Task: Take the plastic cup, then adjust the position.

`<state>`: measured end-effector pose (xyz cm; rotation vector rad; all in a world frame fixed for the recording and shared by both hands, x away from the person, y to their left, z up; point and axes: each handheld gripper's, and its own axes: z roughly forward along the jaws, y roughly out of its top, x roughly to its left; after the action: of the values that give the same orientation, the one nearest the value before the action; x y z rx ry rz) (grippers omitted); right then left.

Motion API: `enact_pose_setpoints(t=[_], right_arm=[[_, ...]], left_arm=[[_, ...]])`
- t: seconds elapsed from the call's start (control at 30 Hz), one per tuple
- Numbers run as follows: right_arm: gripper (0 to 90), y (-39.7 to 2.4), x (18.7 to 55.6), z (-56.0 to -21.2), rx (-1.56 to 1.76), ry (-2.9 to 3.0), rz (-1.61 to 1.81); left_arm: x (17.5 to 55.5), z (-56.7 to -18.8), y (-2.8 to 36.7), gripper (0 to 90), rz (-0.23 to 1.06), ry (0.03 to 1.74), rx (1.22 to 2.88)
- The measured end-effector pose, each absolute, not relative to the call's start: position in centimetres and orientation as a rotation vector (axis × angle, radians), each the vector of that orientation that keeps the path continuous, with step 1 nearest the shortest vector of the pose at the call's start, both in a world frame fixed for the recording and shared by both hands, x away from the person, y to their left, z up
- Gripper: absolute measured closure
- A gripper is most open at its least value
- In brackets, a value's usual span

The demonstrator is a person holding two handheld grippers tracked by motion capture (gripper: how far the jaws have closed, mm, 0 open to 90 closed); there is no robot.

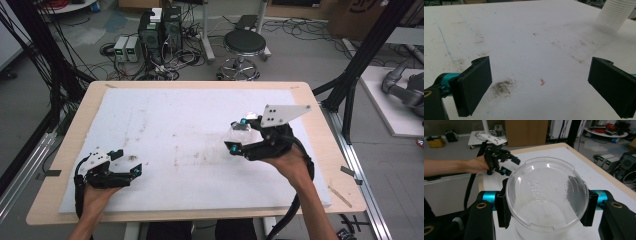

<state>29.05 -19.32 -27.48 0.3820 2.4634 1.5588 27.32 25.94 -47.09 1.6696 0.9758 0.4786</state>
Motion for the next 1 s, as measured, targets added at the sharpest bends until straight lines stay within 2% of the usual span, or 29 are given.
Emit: enact_pose_setpoints(t=[0.47, 1.0], right_arm=[[41.6, -17.0, 28.4, -33.8, 0.363, 2.462, 1.732], [41.7, -16.1, 28.6, -35.4, 0.337, 2.464, 1.755]], left_arm=[[27.2, -47.1, 25.9, 5.2, 0.486, 0.97, 1.674], [27.1, -47.1, 25.9, 5.2, 0.505, 0.959, 1.666]])
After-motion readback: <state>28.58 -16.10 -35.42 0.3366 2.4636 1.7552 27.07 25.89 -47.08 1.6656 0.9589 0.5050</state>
